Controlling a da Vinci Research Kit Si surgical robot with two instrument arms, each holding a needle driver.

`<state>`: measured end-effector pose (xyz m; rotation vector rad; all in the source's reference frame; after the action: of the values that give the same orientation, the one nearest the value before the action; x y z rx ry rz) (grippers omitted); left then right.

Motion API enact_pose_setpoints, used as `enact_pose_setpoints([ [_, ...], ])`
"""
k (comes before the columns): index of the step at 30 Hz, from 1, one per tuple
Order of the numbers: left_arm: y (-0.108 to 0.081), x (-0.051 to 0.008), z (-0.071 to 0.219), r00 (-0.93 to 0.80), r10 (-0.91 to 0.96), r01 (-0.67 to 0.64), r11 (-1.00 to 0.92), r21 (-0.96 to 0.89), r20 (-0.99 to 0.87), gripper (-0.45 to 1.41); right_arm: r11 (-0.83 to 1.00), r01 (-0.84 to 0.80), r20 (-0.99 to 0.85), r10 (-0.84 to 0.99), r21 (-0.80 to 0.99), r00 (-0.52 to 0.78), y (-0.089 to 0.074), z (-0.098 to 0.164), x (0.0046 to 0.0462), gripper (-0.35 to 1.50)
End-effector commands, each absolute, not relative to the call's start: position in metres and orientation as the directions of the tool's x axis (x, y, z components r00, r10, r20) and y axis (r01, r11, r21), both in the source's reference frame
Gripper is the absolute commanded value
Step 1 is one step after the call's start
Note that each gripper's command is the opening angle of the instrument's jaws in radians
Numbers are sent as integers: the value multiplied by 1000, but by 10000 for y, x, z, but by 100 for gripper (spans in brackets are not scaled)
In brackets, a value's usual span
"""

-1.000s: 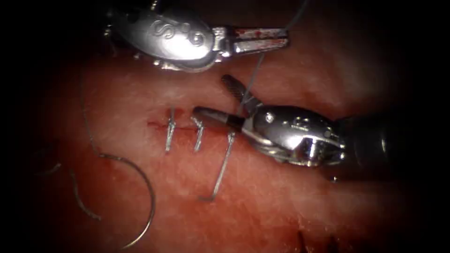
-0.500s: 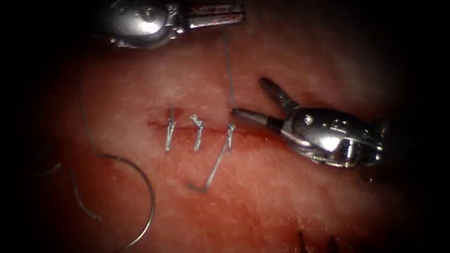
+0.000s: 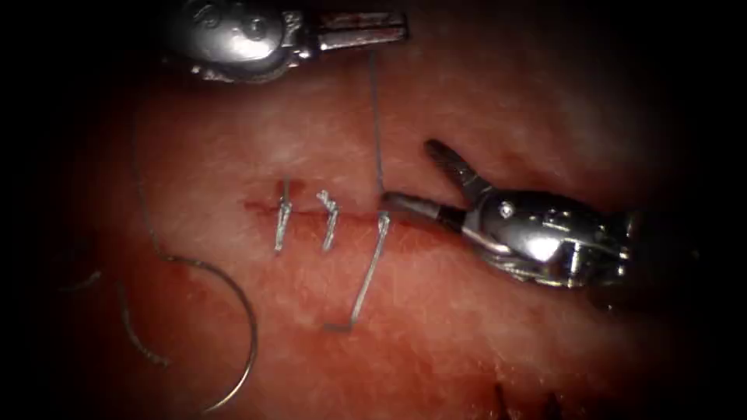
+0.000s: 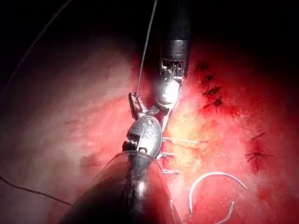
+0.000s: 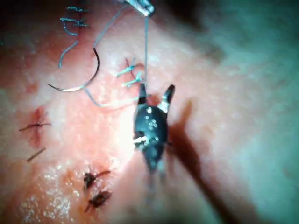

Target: Wound Closure

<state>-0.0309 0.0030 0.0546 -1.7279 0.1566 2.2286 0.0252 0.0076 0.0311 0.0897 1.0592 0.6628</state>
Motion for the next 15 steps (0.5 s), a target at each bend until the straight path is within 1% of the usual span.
enact_pose_setpoints([
  [1,22,-313,550,-220,184,-311,-944,-110,-958,-45,809,-441,-772,546,387,324,62,316,276,148],
  [5,22,-314,549,-217,183,-308,-945,-110,-959,-45,816,-423,-778,541,393,320,60,314,289,148],
  [15,17,-323,537,-205,187,-301,-946,-120,-961,-45,810,-440,-777,543,387,318,70,324,311,148],
])
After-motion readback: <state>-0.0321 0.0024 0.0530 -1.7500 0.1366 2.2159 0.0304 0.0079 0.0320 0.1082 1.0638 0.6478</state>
